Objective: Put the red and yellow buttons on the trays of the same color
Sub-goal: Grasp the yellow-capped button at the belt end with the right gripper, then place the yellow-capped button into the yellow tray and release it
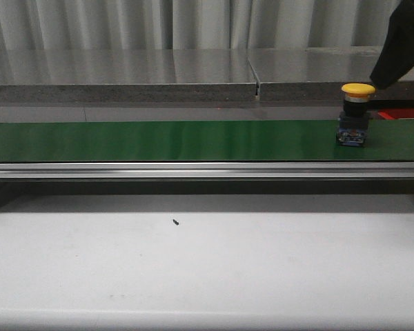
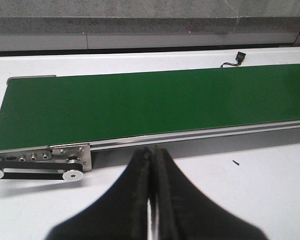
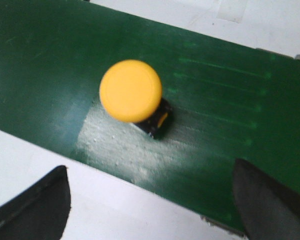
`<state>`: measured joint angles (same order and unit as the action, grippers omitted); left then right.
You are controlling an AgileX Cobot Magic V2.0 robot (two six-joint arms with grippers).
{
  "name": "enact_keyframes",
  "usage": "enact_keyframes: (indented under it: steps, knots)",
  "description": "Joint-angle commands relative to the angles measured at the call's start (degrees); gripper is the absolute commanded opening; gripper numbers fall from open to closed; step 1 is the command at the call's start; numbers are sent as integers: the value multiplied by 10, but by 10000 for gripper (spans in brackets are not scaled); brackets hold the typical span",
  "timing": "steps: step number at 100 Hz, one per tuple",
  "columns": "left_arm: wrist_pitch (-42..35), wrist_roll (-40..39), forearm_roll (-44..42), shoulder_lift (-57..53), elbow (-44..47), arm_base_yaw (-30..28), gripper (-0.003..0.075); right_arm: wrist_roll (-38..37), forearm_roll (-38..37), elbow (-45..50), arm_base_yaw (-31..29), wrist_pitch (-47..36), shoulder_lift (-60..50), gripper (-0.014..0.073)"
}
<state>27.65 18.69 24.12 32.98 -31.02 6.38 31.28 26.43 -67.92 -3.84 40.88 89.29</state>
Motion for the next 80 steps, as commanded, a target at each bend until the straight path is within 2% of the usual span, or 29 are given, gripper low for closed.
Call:
enact_keyframes:
  steps: [1,33,40,45,50,60,65,70,80]
  knots:
    - [-40,-6,13,3,-16,4,-19,7,14,-43,2,-28,6,645]
    - [-40,-6,13,3,-16,4,-19,6,14,-103,2,-28,86,644]
    - [-40,-6,13,3,-16,4,-19,6,14,-108,2,-28,97,621]
    - [-40,-6,13,3,-16,4,-19,-1,13,-110,2,-26,101,565]
    - [-40,-6,13,3,-16,4,-19,-14,8,-110,2,-25,102,469]
    - [-40,-6,13,3,-16,4,-19,-40,-5,-111,-1,-19,100,211]
    - [-40,-6,13,3,-16,4,-19,-43,-9,-117,-5,-7,99,122]
    - [-40,-6,13,3,-16,4,-19,-43,-10,-126,-9,9,98,78]
    - [-40,-6,13,3,-16,4,-19,-52,-10,-142,-27,38,83,77]
